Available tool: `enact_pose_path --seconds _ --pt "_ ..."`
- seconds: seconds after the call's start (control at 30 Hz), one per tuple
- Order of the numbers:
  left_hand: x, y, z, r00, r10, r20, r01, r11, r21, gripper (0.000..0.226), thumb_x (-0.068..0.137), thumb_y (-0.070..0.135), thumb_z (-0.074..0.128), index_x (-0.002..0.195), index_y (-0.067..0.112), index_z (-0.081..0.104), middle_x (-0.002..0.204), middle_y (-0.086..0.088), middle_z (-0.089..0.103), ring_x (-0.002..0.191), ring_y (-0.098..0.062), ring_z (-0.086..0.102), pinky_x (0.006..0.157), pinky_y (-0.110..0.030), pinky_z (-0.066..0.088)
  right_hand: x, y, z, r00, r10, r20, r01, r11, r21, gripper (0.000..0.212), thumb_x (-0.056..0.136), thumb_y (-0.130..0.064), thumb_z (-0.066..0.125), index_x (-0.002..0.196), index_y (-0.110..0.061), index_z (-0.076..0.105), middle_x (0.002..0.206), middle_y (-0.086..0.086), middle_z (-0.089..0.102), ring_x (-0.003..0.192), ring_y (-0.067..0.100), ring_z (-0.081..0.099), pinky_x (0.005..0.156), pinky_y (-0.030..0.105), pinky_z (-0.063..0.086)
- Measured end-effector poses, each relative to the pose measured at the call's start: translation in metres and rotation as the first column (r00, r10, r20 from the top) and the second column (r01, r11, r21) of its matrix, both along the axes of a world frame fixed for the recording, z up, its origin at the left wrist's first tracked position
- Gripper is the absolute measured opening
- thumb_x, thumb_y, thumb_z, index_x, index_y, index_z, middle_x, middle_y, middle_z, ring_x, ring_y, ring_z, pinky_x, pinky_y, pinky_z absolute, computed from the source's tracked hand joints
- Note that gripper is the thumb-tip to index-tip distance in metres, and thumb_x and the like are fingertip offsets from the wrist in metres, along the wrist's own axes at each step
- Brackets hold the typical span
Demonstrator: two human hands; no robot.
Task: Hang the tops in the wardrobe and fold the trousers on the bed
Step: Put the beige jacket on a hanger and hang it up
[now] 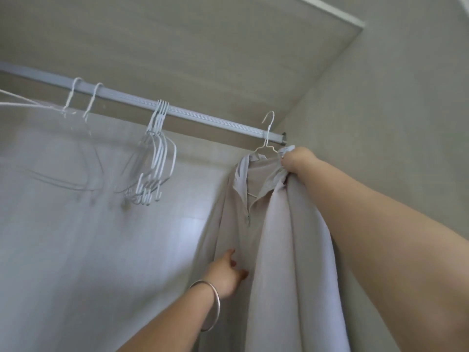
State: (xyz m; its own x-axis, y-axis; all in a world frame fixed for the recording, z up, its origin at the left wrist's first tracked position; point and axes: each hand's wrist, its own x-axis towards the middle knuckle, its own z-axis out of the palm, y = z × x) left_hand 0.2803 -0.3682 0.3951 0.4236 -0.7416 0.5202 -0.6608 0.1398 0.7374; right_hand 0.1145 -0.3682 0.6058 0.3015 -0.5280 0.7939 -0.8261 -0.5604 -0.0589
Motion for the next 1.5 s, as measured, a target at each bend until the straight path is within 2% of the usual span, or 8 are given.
enact_pose_path --seconds 0.23,0.33,0.6,0.77,1.03,1.2,1.33,1.5 --pt "0.022 0.013 -0.006 0.997 0.080 0.022 -0.081 0.997 0.007 0.063 0.090 0.019 0.056 0.146 0.015 0.026 0.136 -0.007 0.049 0.114 -0.014 0.050 0.073 -0.004 0.035 0.017 -0.031 -0.016 0.993 -0.072 -0.093 0.080 0.993 0.092 0.043 0.100 -0.009 0.029 0.142 -0.002 0.030 0.150 0.014 0.032 0.135 0.030 0.037 0.108 0.039 0.035" --pt "0.028 0.026 -0.011 0.993 0.105 0.048 -0.106 0.994 0.006 0.060 0.089 0.023 0.059 0.143 0.015 0.033 0.131 -0.007 0.051 0.118 -0.017 0.051 0.090 -0.014 0.038 0.015 -0.031 -0.025 0.996 -0.085 -0.033 0.087 0.994 0.062 0.040 0.098 -0.010 0.033 0.137 -0.003 0.039 0.144 0.016 0.040 0.130 0.030 0.043 0.103 0.038 0.037" --pt "0.037 0.101 -0.031 0.908 0.307 0.284 -0.292 0.952 -0.097 0.037 0.089 0.029 0.055 0.126 0.028 0.049 0.118 0.006 0.059 0.104 -0.015 0.059 0.094 -0.029 0.047 0.019 -0.001 -0.086 0.937 0.132 0.325 0.063 0.848 -0.527 0.027 0.085 -0.013 0.047 0.108 -0.007 0.061 0.112 0.017 0.054 0.108 0.034 0.043 0.081 0.038 0.030" --pt "0.032 0.183 -0.072 0.661 0.560 0.500 -0.511 0.823 -0.247 0.018 0.090 0.031 0.049 0.103 0.036 0.061 0.094 0.018 0.063 0.086 -0.006 0.061 0.076 -0.024 0.047 0.061 0.070 -0.207 0.482 0.739 0.471 -0.436 0.669 -0.602 0.021 0.078 -0.017 0.049 0.093 -0.015 0.063 0.091 -0.002 0.056 0.092 0.022 0.044 0.074 0.027 0.026" --pt "-0.022 0.381 -0.202 0.465 0.624 0.629 -0.746 0.658 -0.102 0.021 0.078 0.040 0.045 0.094 0.036 0.058 0.083 0.019 0.063 0.070 0.001 0.061 0.062 -0.027 0.053 0.115 0.216 -0.421 -0.015 0.827 0.562 -0.940 0.179 -0.289 0.019 0.076 -0.023 0.046 0.088 -0.019 0.060 0.076 -0.012 0.052 0.073 0.007 0.050 0.066 0.013 0.034" --pt "-0.116 0.525 -0.283 0.322 0.798 0.509 -0.938 0.342 0.057 0.018 0.080 0.043 0.049 0.090 0.038 0.063 0.080 0.025 0.060 0.069 0.009 0.059 0.061 -0.010 0.045 0.094 0.325 -0.505 -0.337 0.905 0.261 -0.939 -0.344 -0.019 0.014 0.082 -0.022 0.049 0.089 -0.018 0.060 0.073 -0.009 0.054 0.067 0.008 0.052 0.061 0.021 0.043" --pt "-0.235 0.606 -0.358 -0.004 0.895 0.447 -0.977 -0.100 0.191 0.023 0.079 0.050 0.043 0.086 0.041 0.063 0.082 0.027 0.059 0.066 0.009 0.057 0.057 -0.009 0.044 0.063 0.395 -0.560 -0.639 0.770 0.001 -0.762 -0.633 0.138 0.010 0.080 -0.022 0.051 0.088 -0.025 0.055 0.071 -0.012 0.049 0.065 0.007 0.049 0.059 0.016 0.038" --pt "-0.414 0.659 -0.419 -0.449 0.824 0.346 -0.775 -0.552 0.308 0.020 0.079 0.047 0.043 0.085 0.040 0.062 0.078 0.026 0.060 0.059 0.007 0.054 0.051 -0.009 0.041 -0.033 0.493 -0.617 -0.845 0.501 0.188 -0.444 -0.852 0.277 0.013 0.080 -0.024 0.049 0.086 -0.033 0.055 0.067 -0.014 0.048 0.057 0.000 0.047 0.062 0.004 0.037"
